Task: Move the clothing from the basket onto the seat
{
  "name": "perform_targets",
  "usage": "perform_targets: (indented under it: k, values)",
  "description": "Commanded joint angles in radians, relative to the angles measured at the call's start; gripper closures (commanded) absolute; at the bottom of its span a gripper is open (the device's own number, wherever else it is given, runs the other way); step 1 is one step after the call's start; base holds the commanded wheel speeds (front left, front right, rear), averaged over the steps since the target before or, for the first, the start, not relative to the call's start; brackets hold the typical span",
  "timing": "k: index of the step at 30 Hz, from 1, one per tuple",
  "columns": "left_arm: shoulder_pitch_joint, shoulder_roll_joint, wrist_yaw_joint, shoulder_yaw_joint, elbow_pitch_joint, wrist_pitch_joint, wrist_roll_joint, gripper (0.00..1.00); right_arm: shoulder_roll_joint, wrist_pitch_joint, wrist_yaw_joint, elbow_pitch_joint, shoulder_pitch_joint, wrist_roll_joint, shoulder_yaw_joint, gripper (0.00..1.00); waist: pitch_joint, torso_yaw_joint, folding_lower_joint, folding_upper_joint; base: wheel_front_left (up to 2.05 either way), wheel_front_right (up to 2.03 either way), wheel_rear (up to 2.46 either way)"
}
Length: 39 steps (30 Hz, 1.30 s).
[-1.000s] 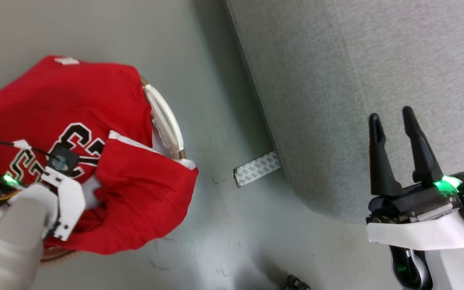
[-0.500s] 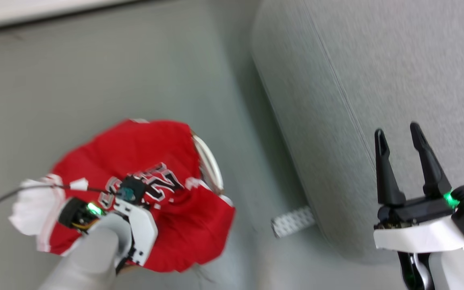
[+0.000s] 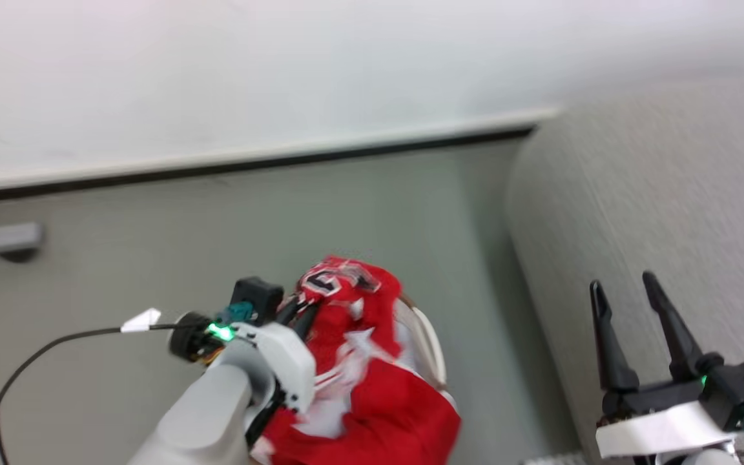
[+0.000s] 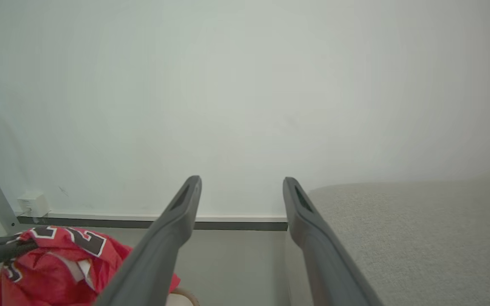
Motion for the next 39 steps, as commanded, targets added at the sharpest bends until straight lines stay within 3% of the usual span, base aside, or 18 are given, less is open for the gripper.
perform_targets:
  k: [1, 13, 28, 39]
  values:
    - [0.025, 0.001, 0.0, 0.009, -0.056, -0.003, -0.024, 1.0, -0.009, 0.001, -0.002, 0.01, 0.028, -0.005, 0.003, 0.0, -0.099, 0.098, 0.0002, 0.0, 0.0, 0.0, 0.0]
    - [-0.002, 0.024, 0.001, 0.063, -0.389, 0.004, -0.16, 1.0, -0.028, 0.001, -0.002, 0.04, 0.096, 0.025, 0.06, 0.0, -0.192, 0.197, 0.0002, 0.0, 0.0, 0.0, 0.0]
    - [0.032, 0.07, 0.051, 0.093, -0.621, 0.105, -0.218, 1.0, -0.045, 0.001, -0.002, 0.033, 0.085, 0.066, 0.16, 0.0, -0.217, 0.209, 0.0002, 0.0, 0.0, 0.0, 0.0]
    - [0.04, 0.039, 0.044, 0.07, -0.666, 0.129, -0.245, 1.0, -0.107, 0.001, -0.002, 0.051, -0.031, 0.161, 0.497, 0.0, -0.204, 0.207, 0.0002, 0.0, 0.0, 0.0, 0.0]
